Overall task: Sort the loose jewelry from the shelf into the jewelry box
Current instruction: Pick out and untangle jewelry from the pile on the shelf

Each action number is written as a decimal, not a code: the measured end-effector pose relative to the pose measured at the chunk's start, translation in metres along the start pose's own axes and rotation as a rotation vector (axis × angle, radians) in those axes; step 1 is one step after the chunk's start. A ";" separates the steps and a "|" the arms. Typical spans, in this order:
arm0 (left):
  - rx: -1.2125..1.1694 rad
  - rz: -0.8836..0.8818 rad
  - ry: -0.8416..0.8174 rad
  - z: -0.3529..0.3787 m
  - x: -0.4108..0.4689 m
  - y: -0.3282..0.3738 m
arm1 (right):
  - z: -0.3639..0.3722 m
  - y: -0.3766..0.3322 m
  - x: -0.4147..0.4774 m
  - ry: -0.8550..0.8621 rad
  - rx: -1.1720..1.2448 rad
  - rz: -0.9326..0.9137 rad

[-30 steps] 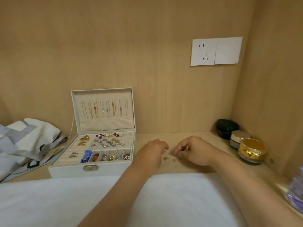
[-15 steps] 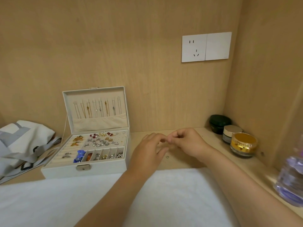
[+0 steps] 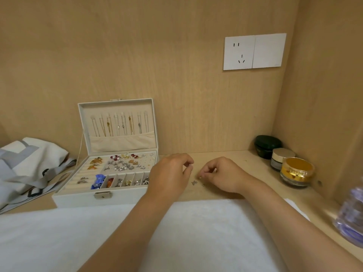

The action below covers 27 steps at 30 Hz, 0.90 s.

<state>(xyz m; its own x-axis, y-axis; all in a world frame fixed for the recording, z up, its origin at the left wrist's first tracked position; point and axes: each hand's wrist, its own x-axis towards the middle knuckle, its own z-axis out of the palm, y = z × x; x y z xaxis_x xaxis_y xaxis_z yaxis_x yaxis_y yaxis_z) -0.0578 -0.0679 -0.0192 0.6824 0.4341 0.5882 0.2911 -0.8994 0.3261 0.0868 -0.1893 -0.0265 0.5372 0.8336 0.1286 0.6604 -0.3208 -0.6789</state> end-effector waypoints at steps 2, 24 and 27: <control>0.047 0.016 -0.012 -0.001 -0.002 -0.001 | -0.001 0.000 0.000 -0.050 -0.036 0.009; -0.165 -0.109 -0.143 -0.050 0.019 -0.034 | 0.013 -0.063 0.020 0.183 0.274 -0.130; -0.268 -0.132 -0.148 -0.065 0.032 -0.048 | 0.015 -0.084 0.035 0.219 0.311 -0.143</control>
<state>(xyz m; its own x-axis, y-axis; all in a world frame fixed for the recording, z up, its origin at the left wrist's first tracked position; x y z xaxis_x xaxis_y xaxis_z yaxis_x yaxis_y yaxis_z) -0.0930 -0.0078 0.0320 0.7464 0.5161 0.4200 0.2100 -0.7816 0.5874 0.0417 -0.1265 0.0243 0.5727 0.7339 0.3654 0.5644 -0.0297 -0.8250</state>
